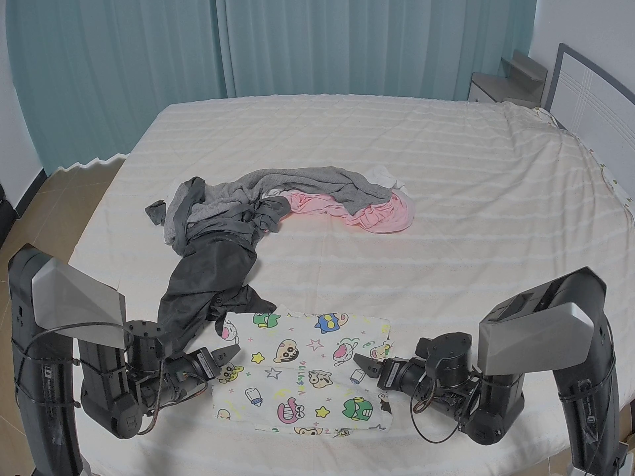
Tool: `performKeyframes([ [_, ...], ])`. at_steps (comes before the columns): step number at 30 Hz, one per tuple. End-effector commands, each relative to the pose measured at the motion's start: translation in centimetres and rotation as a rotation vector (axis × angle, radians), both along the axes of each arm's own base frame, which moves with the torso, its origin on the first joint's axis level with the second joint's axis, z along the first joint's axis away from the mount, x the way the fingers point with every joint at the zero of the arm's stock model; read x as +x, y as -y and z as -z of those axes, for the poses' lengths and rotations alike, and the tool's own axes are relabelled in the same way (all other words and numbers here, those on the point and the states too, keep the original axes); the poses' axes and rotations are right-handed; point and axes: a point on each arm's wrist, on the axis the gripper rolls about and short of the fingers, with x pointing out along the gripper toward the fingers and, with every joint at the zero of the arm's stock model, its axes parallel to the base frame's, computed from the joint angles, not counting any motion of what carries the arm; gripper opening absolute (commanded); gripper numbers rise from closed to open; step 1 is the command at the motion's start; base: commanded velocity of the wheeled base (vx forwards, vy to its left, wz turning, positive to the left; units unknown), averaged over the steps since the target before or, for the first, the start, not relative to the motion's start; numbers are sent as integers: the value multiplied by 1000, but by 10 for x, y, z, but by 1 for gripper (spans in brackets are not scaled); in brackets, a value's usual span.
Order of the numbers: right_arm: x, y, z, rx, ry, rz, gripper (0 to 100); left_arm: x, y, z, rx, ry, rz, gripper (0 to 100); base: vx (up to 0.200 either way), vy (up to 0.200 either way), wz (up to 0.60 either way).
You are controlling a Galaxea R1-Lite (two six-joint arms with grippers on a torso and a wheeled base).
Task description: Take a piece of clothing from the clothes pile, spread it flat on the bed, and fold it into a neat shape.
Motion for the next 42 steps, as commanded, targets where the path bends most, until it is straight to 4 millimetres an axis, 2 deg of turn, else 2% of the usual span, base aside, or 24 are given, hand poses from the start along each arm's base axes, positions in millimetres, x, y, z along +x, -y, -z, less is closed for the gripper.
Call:
performKeyframes([
  [1,-11,25,-50,38,81,41,100,-13,-24,-38,-43,95,-39,100,0,0,0],
  [2,-19,38,-73,53,125,60,100,-21,-30,-51,-55,127,-44,100,0,0,0],
  [5,-38,60,-108,80,200,111,100,-36,-36,-81,-72,233,-54,100,0,0,0],
  [7,-57,75,-134,88,280,172,100,-56,-37,-106,-86,327,-49,100,0,0,0],
  [11,-100,101,-162,60,399,257,100,-91,-35,-143,-123,493,-31,100,0,0,0],
  [12,-100,101,-162,60,399,257,100,-91,-35,-143,-123,493,-31,100,0,0,0],
  [13,-118,113,-175,60,460,302,100,-109,-37,-155,-120,525,-70,100,0,0,0],
  [16,-140,129,-193,76,525,399,100,-141,-38,-169,-127,570,-51,100,0,0,0],
  [17,-151,135,-197,63,542,401,100,-158,-39,-174,-126,606,-25,100,0,0,0],
  [21,-189,158,-200,-32,578,399,100,-200,-47,-168,20,605,11,100,0,0,0],
  [22,-194,160,-199,-42,581,398,100,-205,-49,-167,36,606,4,100,0,0,0],
  [23,-208,168,-195,-81,577,406,100,-218,-53,-169,54,598,-23,100,0,0,0],
  [26,-223,179,-182,-139,533,453,100,-241,-60,-171,67,589,-43,100,0,0,0],
  [28,-235,188,-173,-172,508,514,100,-263,-66,-163,116,586,-52,100,0,0,0],
  [31,-252,195,-164,-186,528,571,100,-284,-72,-144,234,627,-51,100,0,0,0],
  [33,-261,198,-158,-212,548,580,100,-290,-74,-130,299,628,-55,100,0,0,0],
  [36,-277,200,-144,-276,592,538,100,-287,-75,-120,359,573,-149,100,0,0,0],
  [37,-282,200,-136,-325,594,495,100,-284,-76,-111,394,541,-179,100,0,0,0],
  [39,-280,200,-130,-372,525,467,100,-280,-76,-100,466,533,-195,100,0,0,0],
  [42,-281,200,-127,-374,498,449,100,-279,-75,-101,492,584,-207,100,0,0,0],
])
